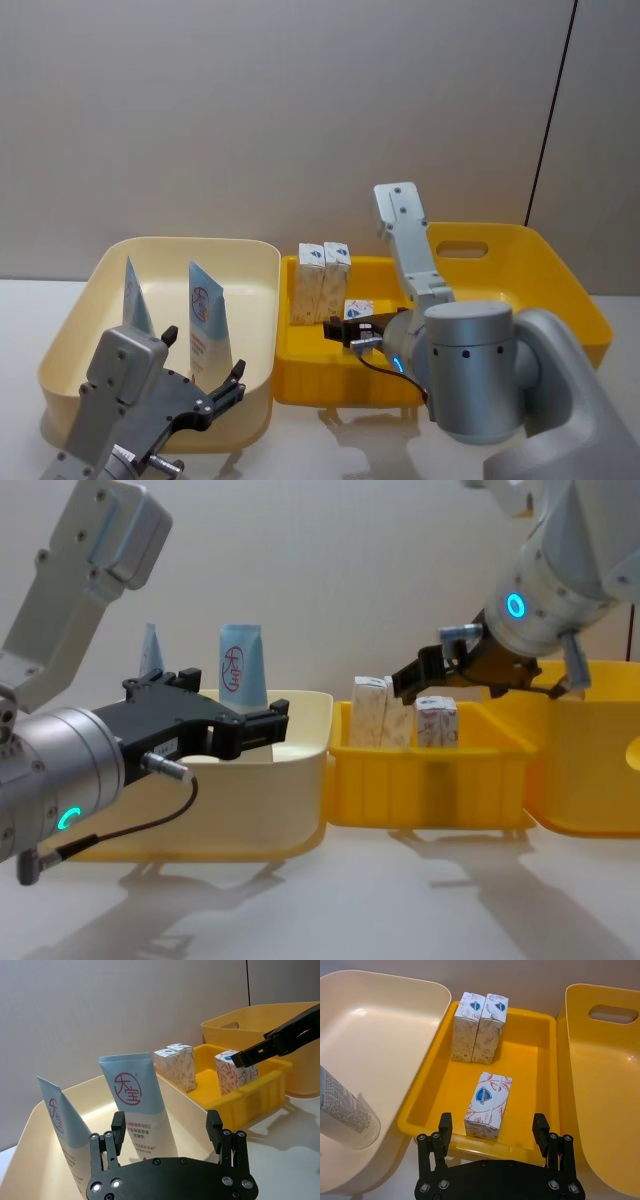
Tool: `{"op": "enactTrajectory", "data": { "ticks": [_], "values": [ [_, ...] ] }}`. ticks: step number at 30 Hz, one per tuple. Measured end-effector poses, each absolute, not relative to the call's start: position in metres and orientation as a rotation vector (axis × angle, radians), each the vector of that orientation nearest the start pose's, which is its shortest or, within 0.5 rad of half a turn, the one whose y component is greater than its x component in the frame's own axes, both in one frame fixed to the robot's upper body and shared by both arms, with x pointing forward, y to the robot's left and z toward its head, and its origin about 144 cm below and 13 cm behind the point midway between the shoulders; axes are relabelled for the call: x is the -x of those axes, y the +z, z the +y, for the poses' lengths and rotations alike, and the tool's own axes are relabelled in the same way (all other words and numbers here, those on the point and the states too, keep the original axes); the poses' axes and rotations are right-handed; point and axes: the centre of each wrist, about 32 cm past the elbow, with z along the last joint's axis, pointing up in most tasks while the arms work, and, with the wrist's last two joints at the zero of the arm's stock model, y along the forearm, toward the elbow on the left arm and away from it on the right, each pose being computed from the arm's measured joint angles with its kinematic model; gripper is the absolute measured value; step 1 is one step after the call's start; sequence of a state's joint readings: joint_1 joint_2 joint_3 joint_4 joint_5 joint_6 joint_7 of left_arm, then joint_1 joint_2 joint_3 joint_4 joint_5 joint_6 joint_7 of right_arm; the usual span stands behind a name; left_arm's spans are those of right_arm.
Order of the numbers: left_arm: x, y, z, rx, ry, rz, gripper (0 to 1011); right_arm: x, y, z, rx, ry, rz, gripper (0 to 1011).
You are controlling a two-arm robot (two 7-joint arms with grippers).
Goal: Bimanual collaborative sorting of washing and personal care products
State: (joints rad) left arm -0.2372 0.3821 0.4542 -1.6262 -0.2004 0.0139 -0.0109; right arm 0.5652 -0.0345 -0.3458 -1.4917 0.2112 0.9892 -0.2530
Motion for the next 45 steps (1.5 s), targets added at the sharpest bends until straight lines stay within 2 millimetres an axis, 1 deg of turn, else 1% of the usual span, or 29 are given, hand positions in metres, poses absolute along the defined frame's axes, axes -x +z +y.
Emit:
{"op": "enactTrajectory", "data": {
  "ticks": [16,27,28,32,33,37,38,39,41,42,44,45],
  "values": [
    [-0.492,1.204,0.198,-0.061,1.124,-0.268,1003,-0.585,1.308,-0.094,0.511,-1.354,0.321,1001],
    [-0.492,1.204,0.198,-0.061,1.124,-0.268,1003,-0.595,1.297,-0.086,0.515,-1.357,0.322,998],
    [-0.492,1.204,0.198,-0.061,1.124,-0.268,1003,-0.596,1.296,-0.086,0.515,-1.357,0.321,964],
    [-0.492,1.204,0.198,-0.061,1.124,-0.268,1003,-0.598,1.293,-0.084,0.517,-1.360,0.319,881],
    [-0.492,1.204,0.198,-0.061,1.124,-0.268,1004,-0.598,1.293,-0.083,0.517,-1.360,0.319,881],
    [-0.492,1.204,0.198,-0.061,1.124,-0.268,1003,-0.600,1.291,-0.082,0.518,-1.362,0.318,756],
    [-0.492,1.204,0.198,-0.061,1.124,-0.268,1003,-0.600,1.291,-0.082,0.518,-1.362,0.317,699],
    [-0.492,1.204,0.198,-0.061,1.124,-0.268,1003,-0.600,1.291,-0.082,0.519,-1.363,0.317,699],
    [-0.492,1.204,0.198,-0.061,1.124,-0.268,1003,-0.601,1.290,-0.082,0.519,-1.364,0.316,624],
    [-0.492,1.204,0.198,-0.061,1.124,-0.268,1003,-0.601,1.290,-0.082,0.519,-1.364,0.316,602],
    [-0.492,1.204,0.198,-0.061,1.124,-0.268,1003,-0.601,1.290,-0.081,0.519,-1.364,0.316,506],
    [-0.492,1.204,0.198,-0.061,1.124,-0.268,1003,-0.601,1.289,-0.081,0.519,-1.365,0.316,481]
  ]
}}
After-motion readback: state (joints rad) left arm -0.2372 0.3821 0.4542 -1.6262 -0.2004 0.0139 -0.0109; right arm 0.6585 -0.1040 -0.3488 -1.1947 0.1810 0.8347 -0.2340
